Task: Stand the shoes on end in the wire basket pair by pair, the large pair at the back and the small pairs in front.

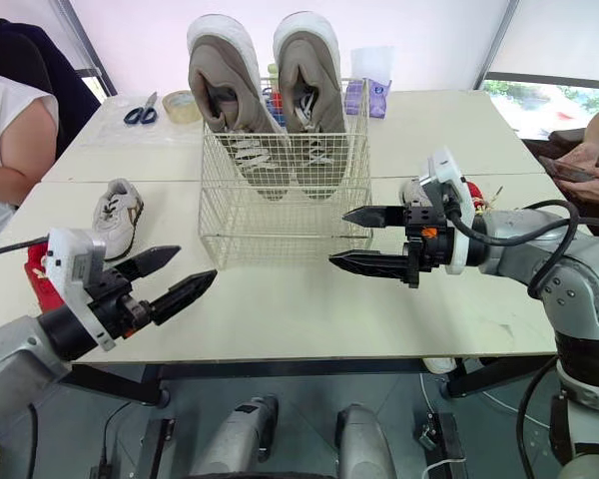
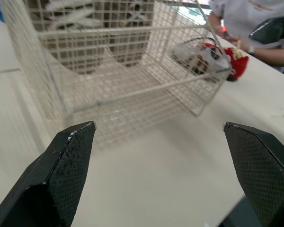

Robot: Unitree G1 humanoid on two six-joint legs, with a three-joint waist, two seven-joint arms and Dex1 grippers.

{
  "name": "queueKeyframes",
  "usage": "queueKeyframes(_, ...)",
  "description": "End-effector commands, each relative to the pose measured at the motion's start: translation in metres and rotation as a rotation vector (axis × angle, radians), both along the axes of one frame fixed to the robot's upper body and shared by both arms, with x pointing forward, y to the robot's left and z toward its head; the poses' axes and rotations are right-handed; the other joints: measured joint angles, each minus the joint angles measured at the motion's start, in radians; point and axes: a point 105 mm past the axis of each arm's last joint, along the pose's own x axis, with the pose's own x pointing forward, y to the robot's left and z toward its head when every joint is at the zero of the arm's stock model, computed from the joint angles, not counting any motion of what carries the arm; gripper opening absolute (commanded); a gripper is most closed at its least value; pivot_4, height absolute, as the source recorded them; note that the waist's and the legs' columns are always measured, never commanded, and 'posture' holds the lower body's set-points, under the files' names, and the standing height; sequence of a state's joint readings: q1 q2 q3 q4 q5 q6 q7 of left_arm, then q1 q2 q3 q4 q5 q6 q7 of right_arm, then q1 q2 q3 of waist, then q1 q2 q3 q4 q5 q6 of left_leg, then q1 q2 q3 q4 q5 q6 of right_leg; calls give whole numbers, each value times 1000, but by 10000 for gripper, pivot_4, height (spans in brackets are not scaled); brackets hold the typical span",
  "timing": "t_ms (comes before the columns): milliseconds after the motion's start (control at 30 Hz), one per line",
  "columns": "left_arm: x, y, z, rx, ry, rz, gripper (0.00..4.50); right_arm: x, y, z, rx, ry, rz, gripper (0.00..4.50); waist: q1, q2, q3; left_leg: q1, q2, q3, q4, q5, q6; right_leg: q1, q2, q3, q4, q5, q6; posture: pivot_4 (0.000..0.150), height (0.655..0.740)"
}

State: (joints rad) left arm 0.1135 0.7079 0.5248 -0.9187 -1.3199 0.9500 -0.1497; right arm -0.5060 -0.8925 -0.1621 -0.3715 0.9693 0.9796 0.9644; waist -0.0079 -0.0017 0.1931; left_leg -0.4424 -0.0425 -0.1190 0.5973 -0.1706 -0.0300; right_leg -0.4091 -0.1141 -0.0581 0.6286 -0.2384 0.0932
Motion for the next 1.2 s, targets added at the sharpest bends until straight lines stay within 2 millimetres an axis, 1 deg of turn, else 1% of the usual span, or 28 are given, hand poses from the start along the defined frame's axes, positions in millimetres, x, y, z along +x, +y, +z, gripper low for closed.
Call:
queueKeyframes(33,-9,-11,8,-13,-28,-68,44331,-7,-2,10,1,-38,5,45000,-2,0,0,0,2,5,0,0,0,0,-1,0,-2,-1,2,1500,7400)
queueKeyframes(200,-10,-14,6,-18,-1,-106,44331,-10,-11,4,-30,-12,-38,45000,-1,0,0,0,2,14,1,0,0,0,-4,3,-11,-1,2,1500,7400)
queueKeyframes(267,-11,-16,4,-11,13,-122,44331,-10,-14,5,-29,-7,-50,45000,0,0,0,0,2,19,3,1,1,0,-5,5,-12,1,-1,1500,7400)
queueKeyframes(367,-16,-21,4,-34,36,-171,44331,-12,-23,6,-30,6,-89,45000,1,0,0,0,5,31,9,2,3,0,-5,6,-10,2,-1,1500,7400)
queueKeyframes(533,-19,-26,3,-66,76,-242,44331,-17,-39,8,-55,12,-170,45000,17,0,0,-1,5,37,9,-3,5,-2,-6,11,-12,-1,3,1500,7400)
queueKeyframes(700,-23,-43,2,-68,108,-368,44331,-19,-54,6,-125,7,-296,45000,26,0,0,-1,7,39,12,-4,4,-2,-5,14,-12,-1,3,1500,7400)
queueKeyframes(800,-18,-48,3,-60,89,-379,44331,-20,-61,5,-161,12,-338,45000,22,-1,0,-1,9,42,14,-5,2,-1,-5,15,-17,-1,3,1500,7400)
queueKeyframes(867,-15,-49,5,-85,83,-386,44331,-17,-67,6,-151,11,-366,45000,21,0,0,-1,10,43,15,-5,2,0,-6,16,-19,-2,4,1500,7400)
queueKeyframes(933,-16,-54,6,-102,81,-406,44331,-8,-80,7,-154,-15,-445,45000,20,0,0,-1,14,48,15,-5,2,-1,-6,17,-21,-2,5,1500,7400)
queueKeyframes(1000,-16,-58,1,-65,74,-420,44331,6,-96,1,-219,-66,-549,45000,21,0,0,-1,18,55,14,-5,2,-1,-4,16,-26,-1,4,1500,7400)
queueKeyframes(1033,-16,-59,-1,-57,75,-422,44331,14,-104,-6,-265,-100,-609,45000,21,0,0,-1,19,57,14,-5,2,-1,-4,16,-27,-1,3,1500,7400)
queueKeyframes(1100,-15,-60,-3,-63,75,-419,44331,25,-110,-15,-267,-131,-687,45000,20,-1,0,0,19,60,14,-6,4,-1,-5,16,-28,1,3,1500,7400)
queueKeyframes(1200,-10,-60,-6,-58,59,-393,44331,37,-113,-33,-189,-115,-774,45000,21,-1,0,-1,20,62,15,-5,7,-2,-4,17,-29,3,4,1500,7400)
